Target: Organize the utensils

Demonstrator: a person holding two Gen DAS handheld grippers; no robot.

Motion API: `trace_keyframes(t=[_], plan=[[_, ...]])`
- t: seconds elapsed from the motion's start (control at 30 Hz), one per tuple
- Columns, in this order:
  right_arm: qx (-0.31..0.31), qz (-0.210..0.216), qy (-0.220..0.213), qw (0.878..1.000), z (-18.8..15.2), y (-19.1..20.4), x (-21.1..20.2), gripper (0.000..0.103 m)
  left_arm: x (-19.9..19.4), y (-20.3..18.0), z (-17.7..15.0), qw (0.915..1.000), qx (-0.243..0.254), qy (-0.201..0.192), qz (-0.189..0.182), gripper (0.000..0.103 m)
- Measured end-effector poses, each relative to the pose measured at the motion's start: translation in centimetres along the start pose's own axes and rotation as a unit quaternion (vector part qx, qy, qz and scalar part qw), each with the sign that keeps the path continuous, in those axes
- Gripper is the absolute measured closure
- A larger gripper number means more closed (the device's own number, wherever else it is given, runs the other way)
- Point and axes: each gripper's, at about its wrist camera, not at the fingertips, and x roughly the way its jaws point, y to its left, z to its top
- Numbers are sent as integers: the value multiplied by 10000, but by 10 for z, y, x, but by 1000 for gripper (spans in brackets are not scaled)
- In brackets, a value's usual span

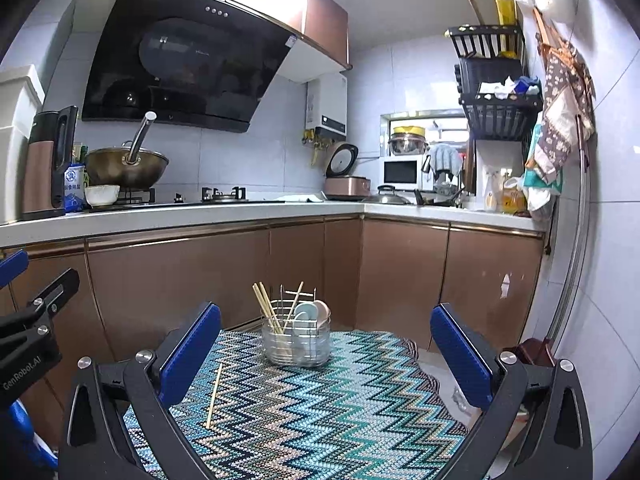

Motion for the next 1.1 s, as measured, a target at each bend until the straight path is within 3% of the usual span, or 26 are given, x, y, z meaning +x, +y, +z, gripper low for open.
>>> trace_keyframes(t=[0.53,1.1], plan=[[-26,155,501,9986,-15,9,35,0,34,-5,-18,9992,39,390,-25,19],[-24,165,815,9965,-36,13,82,0,79,-9,-39,9950,265,926,275,19]])
